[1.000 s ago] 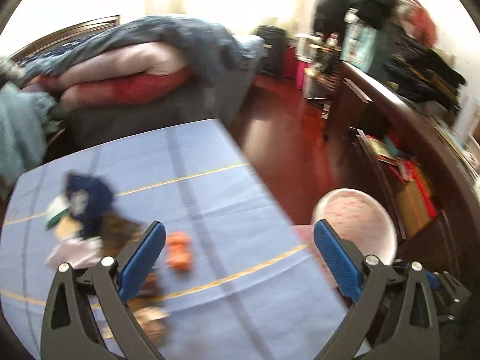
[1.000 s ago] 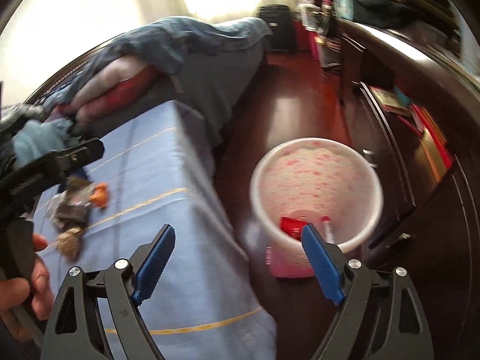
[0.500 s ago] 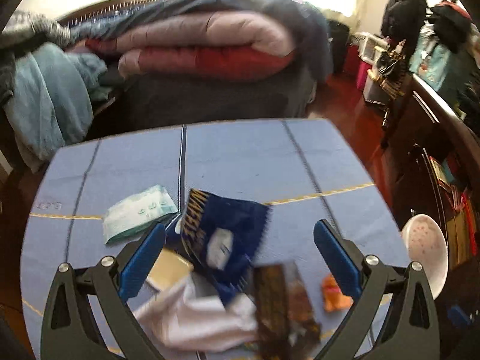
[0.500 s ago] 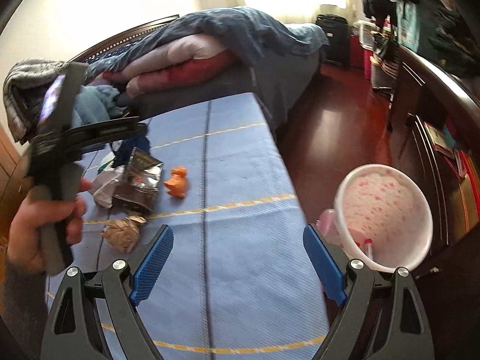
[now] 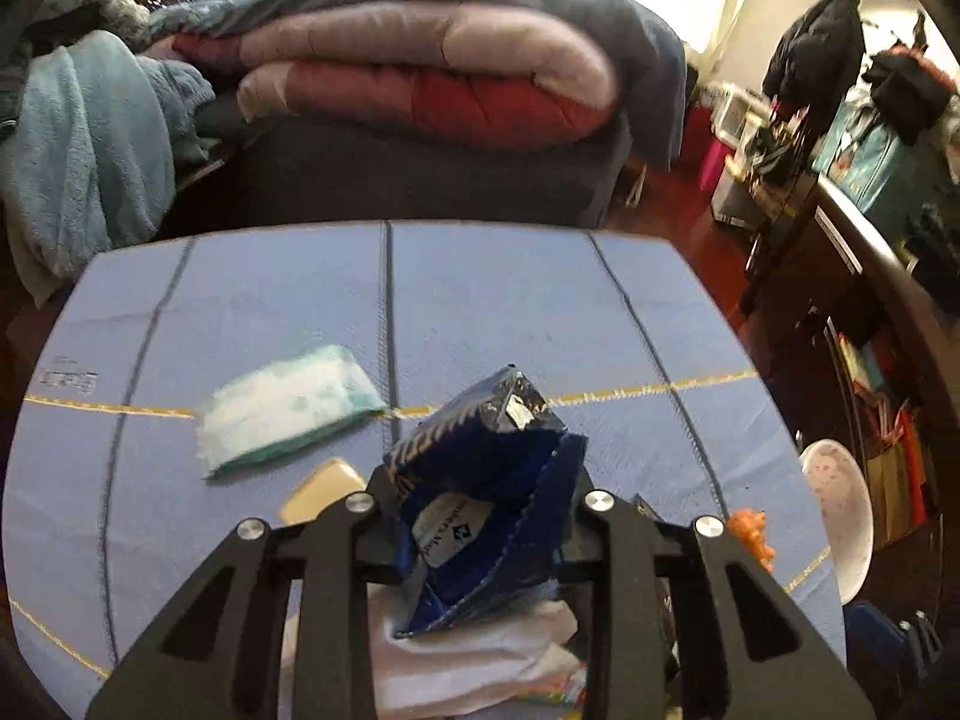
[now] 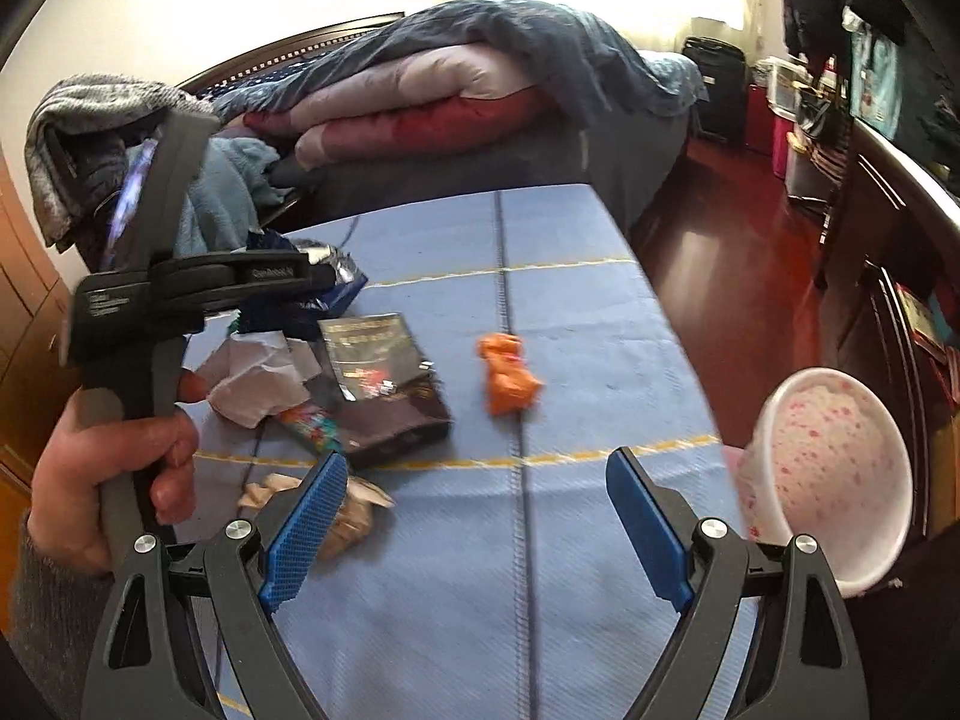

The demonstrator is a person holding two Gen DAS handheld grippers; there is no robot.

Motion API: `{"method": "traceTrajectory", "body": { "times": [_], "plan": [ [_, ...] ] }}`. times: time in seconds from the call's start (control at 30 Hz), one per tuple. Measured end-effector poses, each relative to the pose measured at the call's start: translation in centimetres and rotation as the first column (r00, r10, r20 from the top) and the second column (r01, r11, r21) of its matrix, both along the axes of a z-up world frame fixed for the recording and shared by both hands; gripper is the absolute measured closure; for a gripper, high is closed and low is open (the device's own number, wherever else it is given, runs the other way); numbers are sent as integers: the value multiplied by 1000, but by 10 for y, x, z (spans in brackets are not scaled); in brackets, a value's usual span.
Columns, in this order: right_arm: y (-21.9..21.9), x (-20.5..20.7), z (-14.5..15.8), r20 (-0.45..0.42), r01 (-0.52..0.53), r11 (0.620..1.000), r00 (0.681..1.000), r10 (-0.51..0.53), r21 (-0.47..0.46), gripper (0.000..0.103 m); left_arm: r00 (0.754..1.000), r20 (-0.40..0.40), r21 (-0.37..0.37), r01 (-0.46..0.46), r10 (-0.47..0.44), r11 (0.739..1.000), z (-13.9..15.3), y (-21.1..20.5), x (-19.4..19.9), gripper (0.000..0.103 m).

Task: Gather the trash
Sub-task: 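Grasp the blue packet with the left tool while the right grasps the black cigarette box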

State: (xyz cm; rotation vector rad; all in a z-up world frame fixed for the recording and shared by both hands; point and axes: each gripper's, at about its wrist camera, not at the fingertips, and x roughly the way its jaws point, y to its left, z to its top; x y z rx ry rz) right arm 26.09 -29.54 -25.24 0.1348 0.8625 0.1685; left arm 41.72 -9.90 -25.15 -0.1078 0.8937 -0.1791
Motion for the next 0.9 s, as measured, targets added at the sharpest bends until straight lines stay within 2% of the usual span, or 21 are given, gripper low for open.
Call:
{"method": "traceTrajectory", "body": {
  "times": [0.23, 0.33, 0.6, 0.73, 0.9],
  "plan": [
    [24, 26, -1, 17, -37, 999, 999, 37, 6, 18, 991, 131, -63, -26, 35, 998, 42, 29, -31, 72],
    [35, 41, -10, -4, -54, 999, 999, 54, -7, 19, 986, 161, -82, -40, 53, 996, 54, 43, -41, 71],
    [50, 68, -37, -91, -75, 997, 993, 75, 1, 21, 981, 176, -101, -68, 85, 993, 65, 73, -61, 69],
    [52, 71, -35, -71, -73, 997, 995, 72, -20, 39, 979, 179, -104, -75, 93, 992, 66, 81, -65, 69],
    [49, 66, -26, -41, -53, 998, 998, 52, -26, 41, 976, 193, -98, -87, 105, 991, 67, 87, -73, 69]
  ]
}}
